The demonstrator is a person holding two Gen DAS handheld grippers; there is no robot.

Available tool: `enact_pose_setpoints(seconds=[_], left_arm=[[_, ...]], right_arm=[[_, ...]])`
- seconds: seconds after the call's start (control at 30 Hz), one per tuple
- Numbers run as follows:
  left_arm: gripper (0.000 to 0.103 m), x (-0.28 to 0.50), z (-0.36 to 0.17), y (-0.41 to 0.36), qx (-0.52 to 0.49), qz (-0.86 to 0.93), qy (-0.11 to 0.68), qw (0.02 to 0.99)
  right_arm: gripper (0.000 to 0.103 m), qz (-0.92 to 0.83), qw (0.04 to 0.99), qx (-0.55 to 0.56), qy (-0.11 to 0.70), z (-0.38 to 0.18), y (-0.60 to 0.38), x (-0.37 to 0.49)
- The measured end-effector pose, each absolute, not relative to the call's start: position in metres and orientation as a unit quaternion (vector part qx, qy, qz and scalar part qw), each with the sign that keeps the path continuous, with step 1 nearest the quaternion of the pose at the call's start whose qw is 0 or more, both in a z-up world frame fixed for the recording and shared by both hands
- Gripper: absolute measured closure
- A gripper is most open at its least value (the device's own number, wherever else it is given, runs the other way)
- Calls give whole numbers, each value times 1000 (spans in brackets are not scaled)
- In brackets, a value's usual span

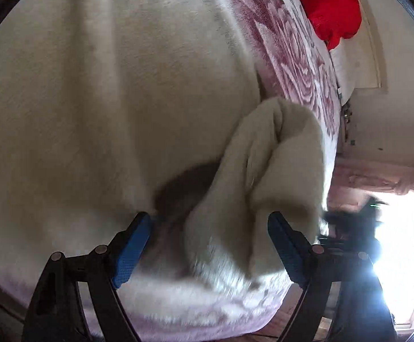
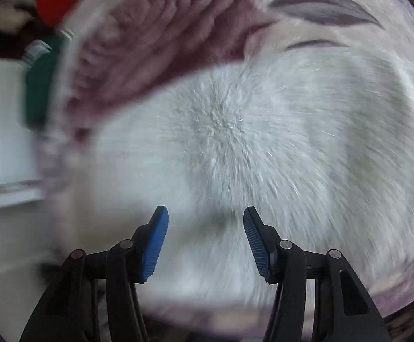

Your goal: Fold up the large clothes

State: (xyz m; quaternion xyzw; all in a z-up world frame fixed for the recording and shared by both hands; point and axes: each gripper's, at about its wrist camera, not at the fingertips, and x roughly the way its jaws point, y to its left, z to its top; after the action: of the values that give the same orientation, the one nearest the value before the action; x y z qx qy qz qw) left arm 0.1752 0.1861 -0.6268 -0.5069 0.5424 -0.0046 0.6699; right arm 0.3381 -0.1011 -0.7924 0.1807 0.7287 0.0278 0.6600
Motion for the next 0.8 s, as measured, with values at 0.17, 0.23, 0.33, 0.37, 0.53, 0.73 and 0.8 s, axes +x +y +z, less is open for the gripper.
enact_pose_setpoints(seconds=[0.17, 0.23, 0.33, 0.37, 0.53, 0.73, 0.8], left_arm=[[20, 219, -647, 180, -567, -82, 510, 642], [19, 230, -656, 179, -588, -113, 500, 625], [19, 244, -670, 181, -624, -139, 487, 595], [19, 247, -671, 183, -632, -143, 484, 588], [19, 273, -666, 184, -633, -158, 485, 582], [19, 313, -653, 165, -588, -186, 528, 583], [19, 322, -645, 157, -568, -193, 545, 585]], right_arm=[[46, 4, 616, 197, 763, -828, -99, 351], [46, 25, 619, 203, 758, -810, -104, 351], [45, 36, 640, 231, 732, -775, -121, 350], [45, 40, 646, 246, 721, -764, -126, 352], [45, 40, 669, 285, 685, -756, -129, 383], [46, -17, 635, 226, 739, -833, -92, 419], [46, -14, 628, 187, 755, -816, -80, 428]])
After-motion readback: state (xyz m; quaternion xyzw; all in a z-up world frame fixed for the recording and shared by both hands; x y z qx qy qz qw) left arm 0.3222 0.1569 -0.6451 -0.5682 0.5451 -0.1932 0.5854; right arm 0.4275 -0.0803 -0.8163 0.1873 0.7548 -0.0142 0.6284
